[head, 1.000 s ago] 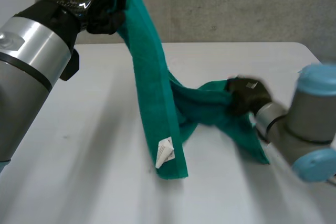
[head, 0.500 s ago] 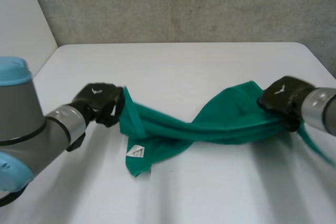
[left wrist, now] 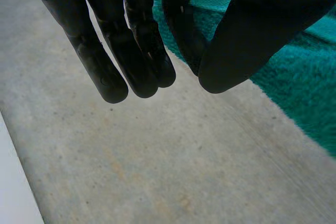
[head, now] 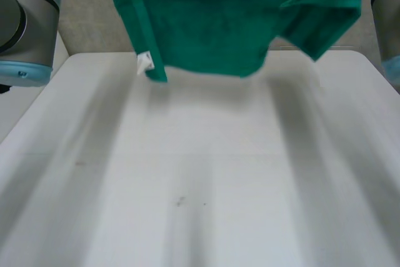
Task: Fold the towel.
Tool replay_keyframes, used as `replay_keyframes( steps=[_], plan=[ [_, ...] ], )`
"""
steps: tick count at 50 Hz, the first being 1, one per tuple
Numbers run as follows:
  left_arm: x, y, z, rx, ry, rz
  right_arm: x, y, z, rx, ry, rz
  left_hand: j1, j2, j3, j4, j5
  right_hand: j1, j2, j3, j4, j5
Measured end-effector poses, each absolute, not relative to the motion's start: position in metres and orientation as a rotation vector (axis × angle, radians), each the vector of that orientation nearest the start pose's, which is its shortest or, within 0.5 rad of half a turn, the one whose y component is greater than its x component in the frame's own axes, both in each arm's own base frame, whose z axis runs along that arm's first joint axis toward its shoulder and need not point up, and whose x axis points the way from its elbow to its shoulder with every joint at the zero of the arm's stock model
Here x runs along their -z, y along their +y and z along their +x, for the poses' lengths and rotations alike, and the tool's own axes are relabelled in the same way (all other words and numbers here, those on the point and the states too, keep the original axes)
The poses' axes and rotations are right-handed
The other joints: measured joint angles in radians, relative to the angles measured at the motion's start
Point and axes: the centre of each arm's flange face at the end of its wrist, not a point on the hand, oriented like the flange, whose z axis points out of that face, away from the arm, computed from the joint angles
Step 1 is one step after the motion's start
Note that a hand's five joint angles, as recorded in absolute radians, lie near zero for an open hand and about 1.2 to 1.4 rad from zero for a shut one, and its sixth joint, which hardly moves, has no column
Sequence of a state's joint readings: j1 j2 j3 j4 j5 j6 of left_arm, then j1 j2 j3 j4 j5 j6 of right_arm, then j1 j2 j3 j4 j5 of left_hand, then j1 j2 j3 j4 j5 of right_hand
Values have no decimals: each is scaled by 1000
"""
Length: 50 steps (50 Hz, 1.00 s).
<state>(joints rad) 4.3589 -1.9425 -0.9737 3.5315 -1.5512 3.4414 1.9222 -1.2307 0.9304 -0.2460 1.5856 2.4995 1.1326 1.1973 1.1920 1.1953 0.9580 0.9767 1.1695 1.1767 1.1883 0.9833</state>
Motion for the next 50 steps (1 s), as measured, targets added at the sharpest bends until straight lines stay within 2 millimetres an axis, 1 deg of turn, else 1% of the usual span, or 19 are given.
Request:
replay_keyframes(
  steps=[1, 6, 7, 10, 11, 12, 15, 20, 25, 28, 30, 31, 34, 35, 43, 45, 46, 48, 50],
  plan=[
    [-406, -348, -269, 2833, 1399, 500, -415, -335, 262, 2943, 1487, -799, 0, 0, 0, 0, 0, 0, 0, 0, 0, 2],
    [-363, -344, -267, 2735, 1573, 565, -371, -324, 267, 2779, 1602, -948, 0, 0, 0, 0, 12, 0, 0, 0, 0, 4],
    [-343, -343, -267, 2688, 1649, 603, -350, -319, 270, 2695, 1668, -1012, 0, 0, 0, 0, 12, 0, 0, 0, 1, 4],
    [-305, -341, -264, 2593, 1786, 679, -316, -310, 272, 2550, 1779, -1103, 0, 0, 0, 0, 12, 0, 0, 2, 4, 5],
    [-281, -339, -261, 2530, 1870, 723, -294, -304, 273, 2450, 1856, -1155, 0, 0, 0, 0, 12, 0, 0, 3, 4, 5],
    [-281, -339, -261, 2530, 1870, 723, -294, -304, 273, 2450, 1856, -1155, 0, 0, 0, 0, 12, 0, 0, 3, 4, 5],
    [-232, -333, -255, 2388, 2044, 812, -254, -294, 271, 2252, 2001, -1243, 0, 0, 0, 0, 12, 0, 0, 5, 5, 5],
    [-164, -312, -244, 2154, 2276, 923, -192, -286, 267, 1946, 2208, -1345, 0, 0, 0, 0, 12, 0, 0, 5, 5, 5],
    [-138, -294, -237, 2020, 2344, 993, -164, -283, 265, 1803, 2290, -1371, -8, -32, -25, -27, 4, 0, 0, 5, 5, 5],
    [-137, -288, -234, 1989, 2330, 1026, -161, -282, 264, 1783, 2301, -1365, -88, -137, -131, -135, -71, 0, 0, 5, 5, 5],
    [-146, -283, -233, 1987, 2284, 1056, -162, -282, 264, 1783, 2302, -1349, -387, -422, -414, -413, -349, 0, 0, 5, 5, 5],
    [-150, -281, -233, 1991, 2264, 1065, -163, -281, 264, 1785, 2301, -1343, -459, -492, -483, -493, -432, 0, 0, 5, 5, 5],
    [-167, -277, -232, 2016, 2193, 1088, -167, -280, 263, 1794, 2296, -1309, -485, -531, -513, -524, -463, 0, 0, 5, 5, 5],
    [-172, -276, -232, 2024, 2175, 1093, -168, -280, 263, 1796, 2295, -1302, -576, -630, -623, -630, -572, 0, 0, 5, 5, 5],
    [-231, -262, -237, 2187, 1973, 1087, -169, -274, 262, 1787, 2292, -1265, -825, -888, -876, -891, -832, 0, 0, 5, 5, 6],
    [-231, -262, -237, 2187, 1973, 1087, -169, -274, 262, 1787, 2292, -1265, -825, -888, -876, -891, -832, 0, 0, 5, 5, 6],
    [-252, -253, -246, 2280, 1912, 1086, -171, -271, 263, 1791, 2285, -1265, -855, -929, -924, -931, -878, 0, 0, 5, 5, 6],
    [-257, -251, -249, 2306, 1904, 1086, -172, -270, 263, 1796, 2281, -1264, -863, -936, -930, -939, -886, 0, 0, 5, 5, 6],
    [-264, -246, -262, 2374, 1923, 1078, -183, -268, 263, 1847, 2249, -1251, -863, -937, -930, -940, -887, 0, 0, 5, 5, 6]
  ],
)
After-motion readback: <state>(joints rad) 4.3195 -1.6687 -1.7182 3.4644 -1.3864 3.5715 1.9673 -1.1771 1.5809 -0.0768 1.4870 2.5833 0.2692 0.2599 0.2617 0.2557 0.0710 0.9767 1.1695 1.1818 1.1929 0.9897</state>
